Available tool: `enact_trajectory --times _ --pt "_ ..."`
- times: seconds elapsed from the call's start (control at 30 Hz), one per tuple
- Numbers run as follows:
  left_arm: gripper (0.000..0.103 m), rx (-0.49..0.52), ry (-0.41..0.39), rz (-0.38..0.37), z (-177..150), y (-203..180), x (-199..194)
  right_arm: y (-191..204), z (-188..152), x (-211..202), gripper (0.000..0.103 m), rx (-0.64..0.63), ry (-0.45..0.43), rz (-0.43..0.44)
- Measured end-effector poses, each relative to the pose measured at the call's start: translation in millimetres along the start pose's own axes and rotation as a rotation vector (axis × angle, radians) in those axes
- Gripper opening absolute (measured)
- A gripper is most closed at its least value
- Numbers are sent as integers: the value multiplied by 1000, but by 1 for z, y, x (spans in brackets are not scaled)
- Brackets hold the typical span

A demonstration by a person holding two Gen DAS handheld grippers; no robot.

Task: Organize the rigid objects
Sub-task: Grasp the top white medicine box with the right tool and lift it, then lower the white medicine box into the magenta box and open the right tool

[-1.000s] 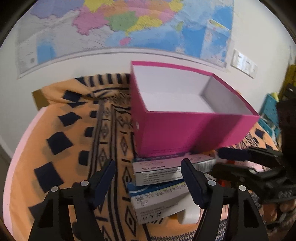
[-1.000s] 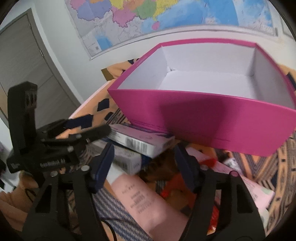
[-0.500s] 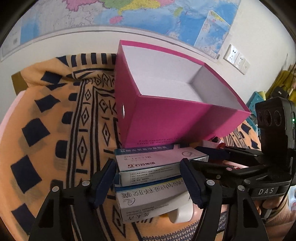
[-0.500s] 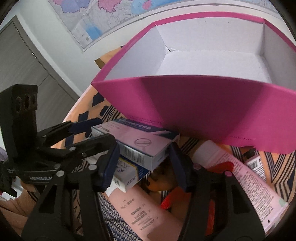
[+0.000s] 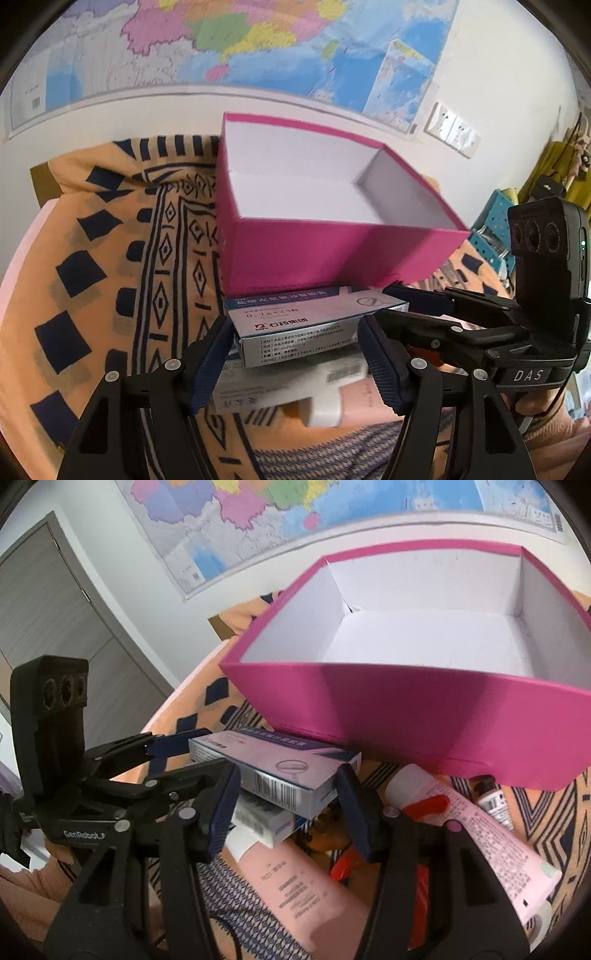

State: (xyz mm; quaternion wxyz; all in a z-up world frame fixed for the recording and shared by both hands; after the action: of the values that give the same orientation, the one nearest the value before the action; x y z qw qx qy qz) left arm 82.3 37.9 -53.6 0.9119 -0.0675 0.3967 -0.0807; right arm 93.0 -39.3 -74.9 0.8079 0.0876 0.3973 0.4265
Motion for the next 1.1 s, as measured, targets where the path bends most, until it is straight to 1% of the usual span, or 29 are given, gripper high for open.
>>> enact_trajectory --times 0.17,0.33,0.43,0.53,0.7,0.83,0.93,1.1 --pt "71 29 -65 -17 11 -16 -26 12 5 -25 57 -58 -51 -9" --pt "71 69 -136 -32 32 -32 -47 22 19 -53 57 -108 -115 -17" --pt "71 101 -175 -24 48 -39 -52 23 29 -64 57 -129 -150 -19" --pt "71 134 -214 3 66 -40 -48 22 43 -70 57 -152 -181 -29" --pt "71 139 -198 14 86 -34 -22 6 69 -60 57 -155 -193 -34" --pt "71 134 -164 28 90 -28 2 -11 82 -46 57 -139 -180 -53" --pt "71 132 -141 35 90 -22 19 -25 87 -32 57 -120 -160 -51" --pt "71 129 -123 58 93 -16 36 -40 89 -18 56 -105 -142 -51"
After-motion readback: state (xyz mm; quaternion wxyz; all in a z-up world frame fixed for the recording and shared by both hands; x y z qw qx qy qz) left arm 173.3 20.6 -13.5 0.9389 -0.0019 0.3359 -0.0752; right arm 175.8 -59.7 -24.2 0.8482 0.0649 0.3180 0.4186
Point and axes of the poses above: each gripper's, at about its wrist camera, not at the fingertips, and x roughly the way its jaws point, y to its left, z to its top, the point moved 7 cm from there along x, roughly the way its jaws point, and after that the axes turned 6 degrees about z, right-handed, at the moved point
